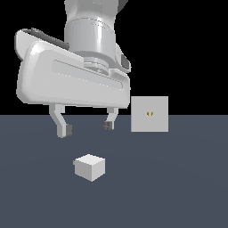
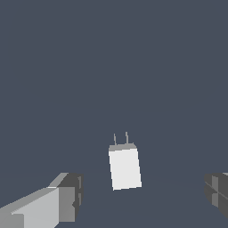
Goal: Plug the charger into the wall socket.
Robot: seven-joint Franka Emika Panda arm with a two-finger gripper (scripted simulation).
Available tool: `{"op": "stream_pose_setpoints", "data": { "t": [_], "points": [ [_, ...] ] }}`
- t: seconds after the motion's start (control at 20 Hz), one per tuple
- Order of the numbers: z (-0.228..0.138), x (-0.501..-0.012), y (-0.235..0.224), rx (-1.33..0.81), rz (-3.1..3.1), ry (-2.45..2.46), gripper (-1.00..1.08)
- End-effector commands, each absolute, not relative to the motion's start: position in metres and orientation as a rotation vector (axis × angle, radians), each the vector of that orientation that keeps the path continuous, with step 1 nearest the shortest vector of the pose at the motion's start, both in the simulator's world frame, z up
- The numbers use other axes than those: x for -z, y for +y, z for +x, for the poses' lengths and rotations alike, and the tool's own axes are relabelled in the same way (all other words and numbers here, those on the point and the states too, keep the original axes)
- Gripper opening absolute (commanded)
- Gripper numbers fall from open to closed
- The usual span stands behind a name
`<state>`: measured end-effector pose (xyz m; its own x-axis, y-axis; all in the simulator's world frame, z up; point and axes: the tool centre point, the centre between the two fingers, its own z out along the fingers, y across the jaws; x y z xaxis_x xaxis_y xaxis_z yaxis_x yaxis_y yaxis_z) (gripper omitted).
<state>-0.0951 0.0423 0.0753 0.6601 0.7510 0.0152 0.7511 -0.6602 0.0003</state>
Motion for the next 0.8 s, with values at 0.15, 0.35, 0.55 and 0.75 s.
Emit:
{"op": "stream_pose_setpoints", "data": {
  "t": [0.15, 0.35, 0.55, 0.75],
  "points": [
    [-0.1044, -0.0664, 0.0417, 0.03, -2.798, -1.407, 1.0],
    [-0.1077, -0.063, 0.0411, 0.033, -2.776, -1.447, 1.0],
    [-0.1082, -0.062, 0.0404, 0.033, -2.771, -1.456, 1.0],
    [-0.1082, -0.0609, 0.0404, 0.032, -2.773, -1.453, 1.0]
  ]
}}
